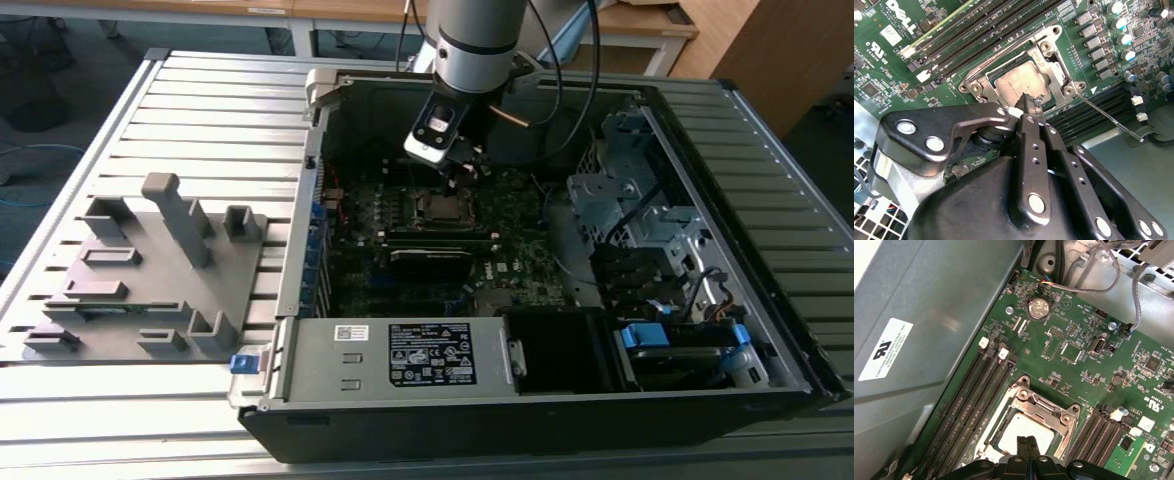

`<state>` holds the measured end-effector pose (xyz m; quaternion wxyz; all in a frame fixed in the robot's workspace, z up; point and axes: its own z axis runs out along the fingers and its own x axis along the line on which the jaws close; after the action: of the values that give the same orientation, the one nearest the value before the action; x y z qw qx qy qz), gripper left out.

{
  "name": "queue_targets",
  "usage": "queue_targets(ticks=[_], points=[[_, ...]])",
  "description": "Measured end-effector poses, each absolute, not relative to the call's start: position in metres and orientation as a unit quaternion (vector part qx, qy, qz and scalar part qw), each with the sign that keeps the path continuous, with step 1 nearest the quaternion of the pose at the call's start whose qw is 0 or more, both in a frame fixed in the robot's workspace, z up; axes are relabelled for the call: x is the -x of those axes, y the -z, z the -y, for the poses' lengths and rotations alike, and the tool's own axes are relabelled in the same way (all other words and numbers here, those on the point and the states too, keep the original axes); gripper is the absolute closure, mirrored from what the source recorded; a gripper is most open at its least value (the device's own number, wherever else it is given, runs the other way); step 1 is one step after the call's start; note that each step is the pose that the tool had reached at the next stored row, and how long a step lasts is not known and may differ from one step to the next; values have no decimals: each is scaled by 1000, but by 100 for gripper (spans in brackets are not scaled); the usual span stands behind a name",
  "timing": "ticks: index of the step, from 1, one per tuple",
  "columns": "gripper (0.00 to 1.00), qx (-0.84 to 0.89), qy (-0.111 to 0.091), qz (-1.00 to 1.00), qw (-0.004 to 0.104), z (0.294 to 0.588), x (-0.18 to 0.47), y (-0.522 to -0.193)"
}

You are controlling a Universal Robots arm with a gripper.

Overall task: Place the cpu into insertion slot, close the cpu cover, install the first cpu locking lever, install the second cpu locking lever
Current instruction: 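Close the cpu cover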

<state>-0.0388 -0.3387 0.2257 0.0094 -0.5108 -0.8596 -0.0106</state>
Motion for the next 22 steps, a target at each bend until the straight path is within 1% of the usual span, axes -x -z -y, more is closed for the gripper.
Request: queue_targets(ticks=[22], points=[[90, 485, 10, 874, 10, 339, 39, -226]])
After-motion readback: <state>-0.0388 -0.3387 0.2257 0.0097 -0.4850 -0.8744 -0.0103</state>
